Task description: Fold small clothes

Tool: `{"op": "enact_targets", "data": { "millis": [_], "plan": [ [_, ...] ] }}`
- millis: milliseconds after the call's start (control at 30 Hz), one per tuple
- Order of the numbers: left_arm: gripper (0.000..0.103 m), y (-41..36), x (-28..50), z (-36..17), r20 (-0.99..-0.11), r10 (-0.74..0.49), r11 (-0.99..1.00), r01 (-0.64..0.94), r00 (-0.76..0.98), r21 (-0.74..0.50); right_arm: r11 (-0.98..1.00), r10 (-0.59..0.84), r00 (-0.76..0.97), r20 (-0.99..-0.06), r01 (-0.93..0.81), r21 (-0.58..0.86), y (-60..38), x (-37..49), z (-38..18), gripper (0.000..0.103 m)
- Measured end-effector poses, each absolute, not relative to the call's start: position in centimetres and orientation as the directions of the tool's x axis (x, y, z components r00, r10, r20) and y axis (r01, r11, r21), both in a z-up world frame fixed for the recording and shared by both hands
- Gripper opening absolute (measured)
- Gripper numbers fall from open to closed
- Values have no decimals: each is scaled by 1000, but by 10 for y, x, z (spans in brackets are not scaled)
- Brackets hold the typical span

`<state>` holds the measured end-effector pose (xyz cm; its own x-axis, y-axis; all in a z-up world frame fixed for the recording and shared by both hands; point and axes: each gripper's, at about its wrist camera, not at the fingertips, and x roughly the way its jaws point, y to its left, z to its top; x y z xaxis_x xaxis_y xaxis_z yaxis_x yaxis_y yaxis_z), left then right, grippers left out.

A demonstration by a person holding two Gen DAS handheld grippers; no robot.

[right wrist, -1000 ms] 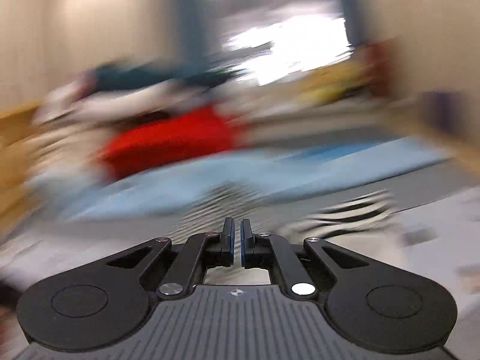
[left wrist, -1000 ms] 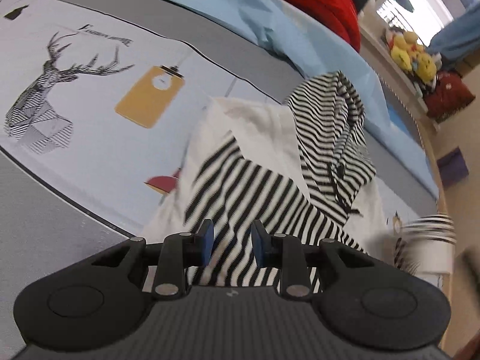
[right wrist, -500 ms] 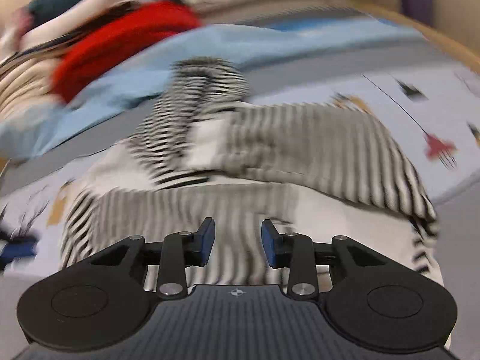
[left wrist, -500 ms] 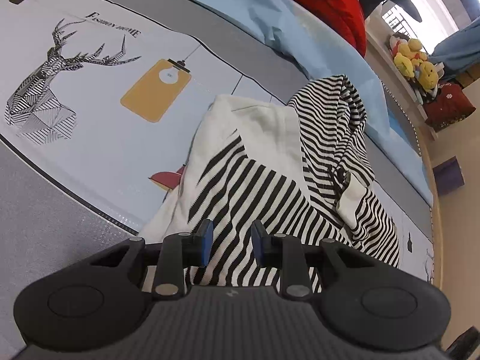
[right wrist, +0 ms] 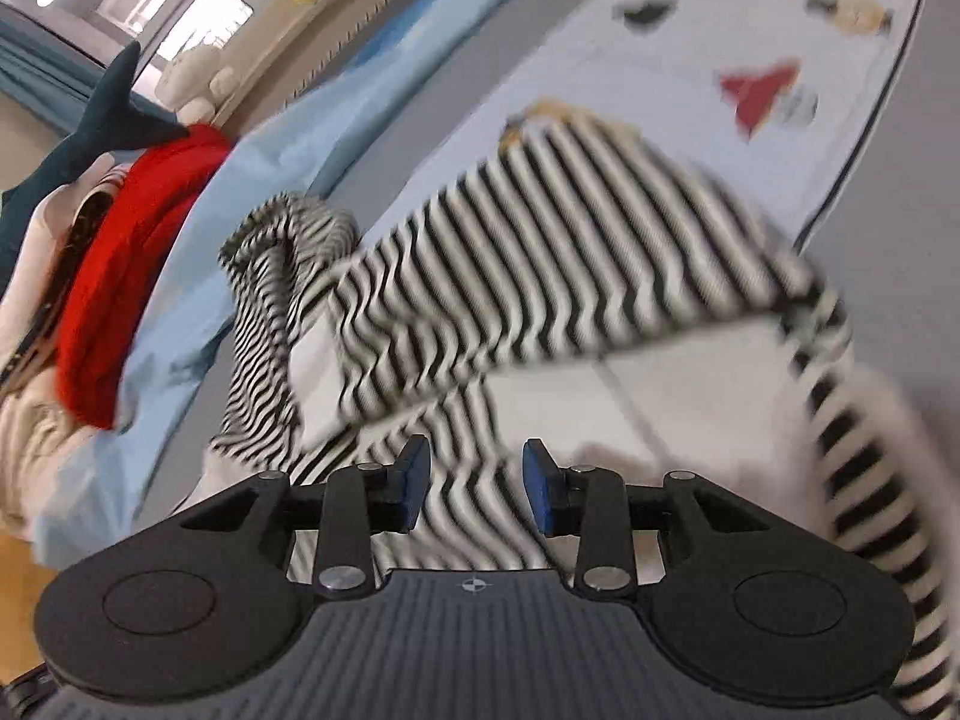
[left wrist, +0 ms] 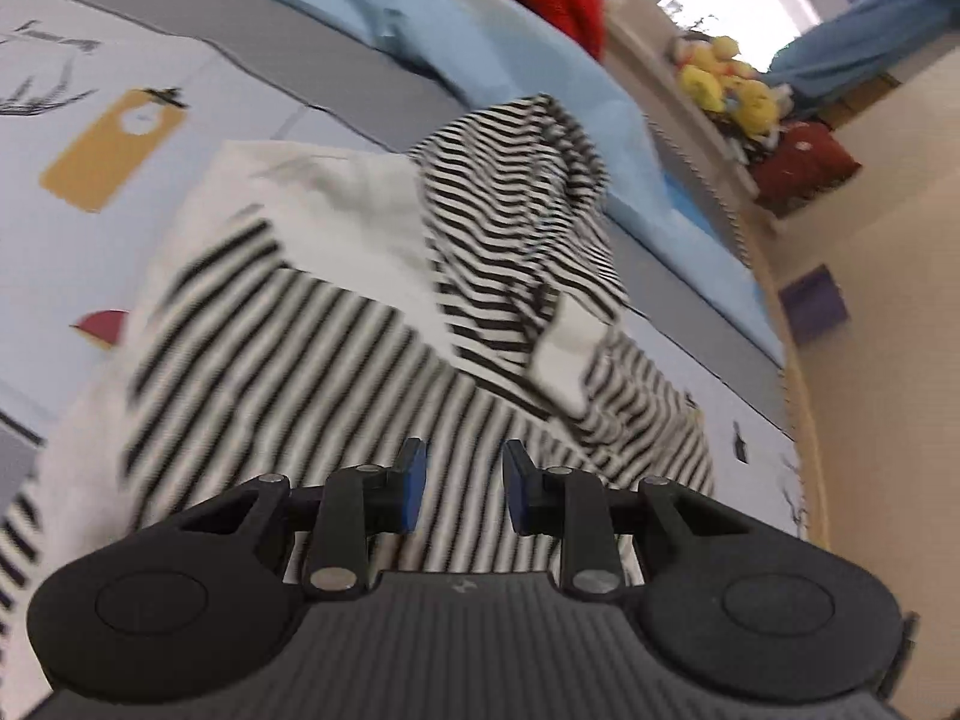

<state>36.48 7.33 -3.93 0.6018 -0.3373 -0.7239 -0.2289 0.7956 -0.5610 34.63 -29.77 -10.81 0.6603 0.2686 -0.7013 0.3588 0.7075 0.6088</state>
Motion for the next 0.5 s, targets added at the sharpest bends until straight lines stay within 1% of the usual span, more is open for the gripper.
{"op": "enact_targets", "data": {
  "millis": [33,67,100,133,167,200,233,333,433,500],
  "plan": [
    [30,68,365,-39,-714,-349,796,-211,607,-568,689,294,636,-714,376,619,-299,348,-116,37],
    [30,64,365,-39,-705,-358,796,-194,612,-573,678,307,593,-745,413,608,-300,350,-126,36],
    [30,60,365,-40,-695,-367,796,-177,618,-578,681,291,551,-782,454,574,-302,352,-132,36],
    [30,56,365,-40,-687,-375,798,-160,623,-581,686,252,509,-823,505,523,-305,349,-137,25],
    [29,52,365,-40,-679,-381,800,-144,628,-583,671,246,506,-827,527,522,-307,346,-138,24],
    [30,49,364,-41,-672,-387,800,-132,631,-585,646,251,505,-826,548,531,-310,342,-135,25],
    [30,46,364,-42,-666,-394,799,-123,634,-589,641,253,502,-827,553,532,-310,341,-131,28],
    [30,38,368,-47,-644,-416,782,-108,643,-613,642,264,526,-808,529,554,-312,337,-115,29],
    [29,31,387,-60,-628,-435,752,-124,645,-648,605,297,535,-791,536,589,-323,336,-106,29],
    [30,27,407,-72,-630,-440,729,-154,640,-666,592,292,537,-792,549,590,-332,334,-105,29]
  ]
}}
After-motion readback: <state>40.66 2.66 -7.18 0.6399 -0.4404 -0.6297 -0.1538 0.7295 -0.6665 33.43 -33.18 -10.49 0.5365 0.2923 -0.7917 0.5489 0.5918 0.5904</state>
